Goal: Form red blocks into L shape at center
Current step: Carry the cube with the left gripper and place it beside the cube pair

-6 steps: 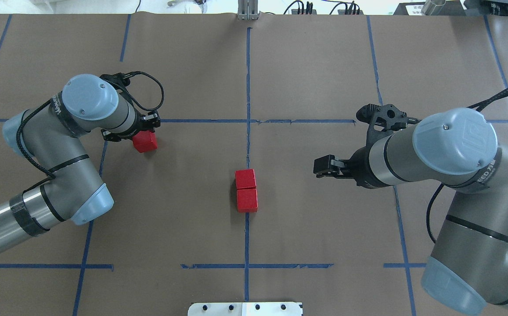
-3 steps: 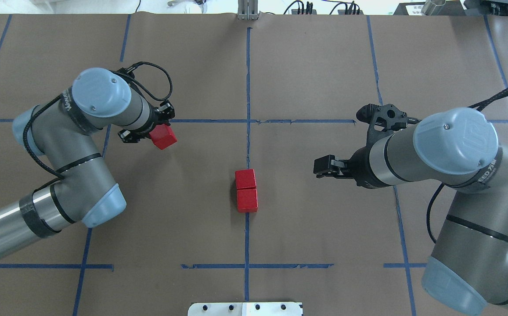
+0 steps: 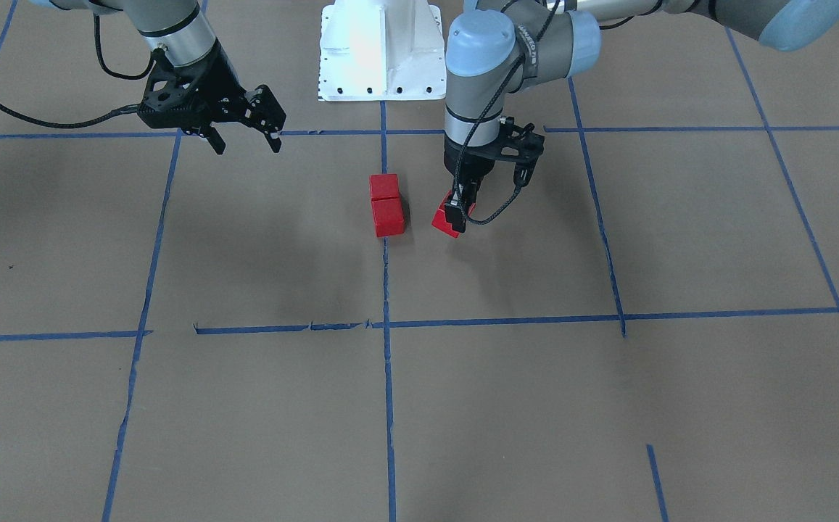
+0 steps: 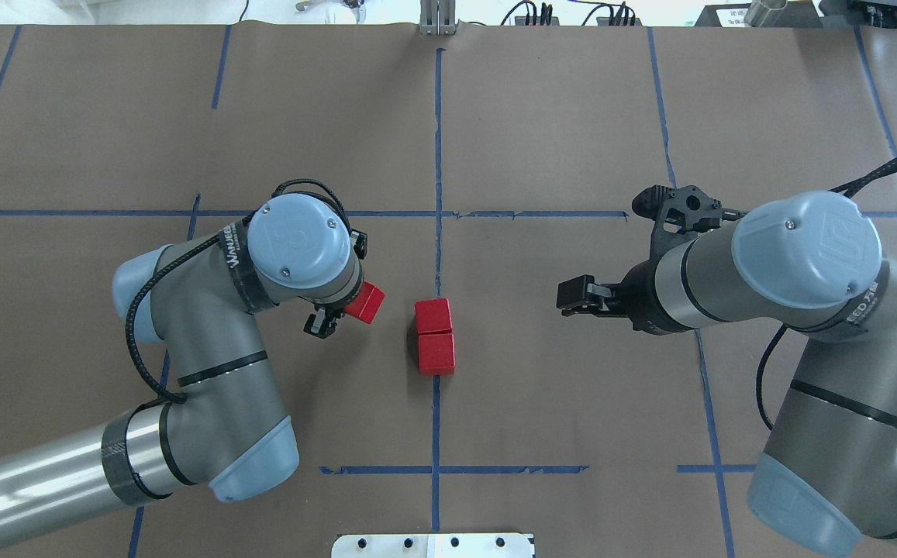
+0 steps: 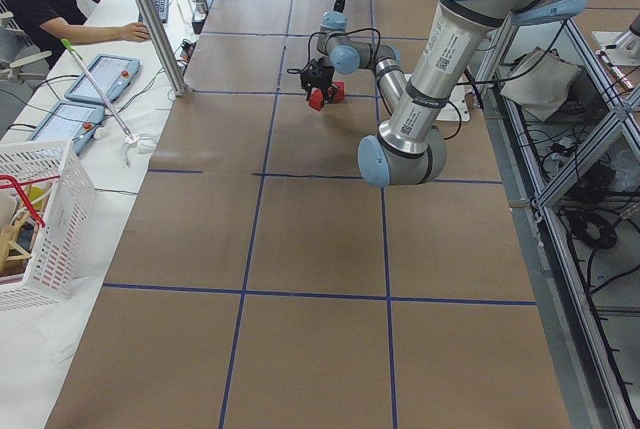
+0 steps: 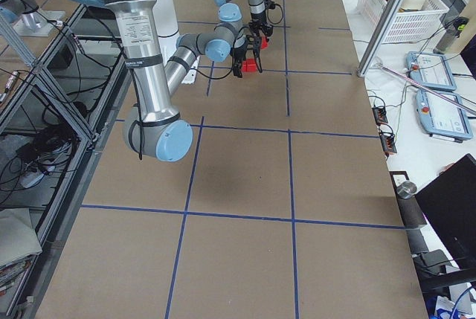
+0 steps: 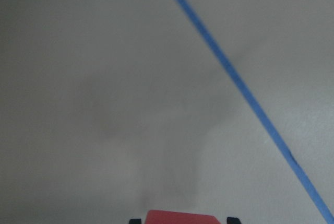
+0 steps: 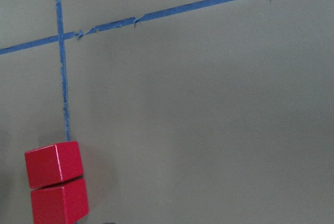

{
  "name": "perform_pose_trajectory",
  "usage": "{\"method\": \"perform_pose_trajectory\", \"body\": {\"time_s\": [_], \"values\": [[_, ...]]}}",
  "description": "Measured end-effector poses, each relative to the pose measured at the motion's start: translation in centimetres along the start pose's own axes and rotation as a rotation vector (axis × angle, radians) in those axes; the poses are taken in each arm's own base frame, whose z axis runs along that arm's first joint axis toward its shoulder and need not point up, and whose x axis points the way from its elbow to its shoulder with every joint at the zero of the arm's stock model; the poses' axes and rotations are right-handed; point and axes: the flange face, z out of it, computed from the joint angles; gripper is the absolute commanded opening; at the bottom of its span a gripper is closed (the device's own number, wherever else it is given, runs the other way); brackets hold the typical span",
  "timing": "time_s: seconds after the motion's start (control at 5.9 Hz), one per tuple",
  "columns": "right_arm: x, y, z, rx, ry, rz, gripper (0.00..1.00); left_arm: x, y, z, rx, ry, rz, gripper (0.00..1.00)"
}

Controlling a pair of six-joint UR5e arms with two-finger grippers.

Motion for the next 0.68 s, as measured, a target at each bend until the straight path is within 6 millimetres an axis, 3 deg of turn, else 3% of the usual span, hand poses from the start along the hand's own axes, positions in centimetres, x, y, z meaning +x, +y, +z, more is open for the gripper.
{"method": "perform_pose_trajectory", "body": {"time_s": [0.34,0.68], "values": [[0.1,0.0,0.1,0.000,0.003,0.001,1.00,-0.1,1.9,0.4,0.068,-0.062,-0.159,0.05],[0.0,0.0,0.1,0.004,0.003,0.000,1.00,1.2,4.4,2.2,0.115,-0.091,-0.259,0.05]]}}
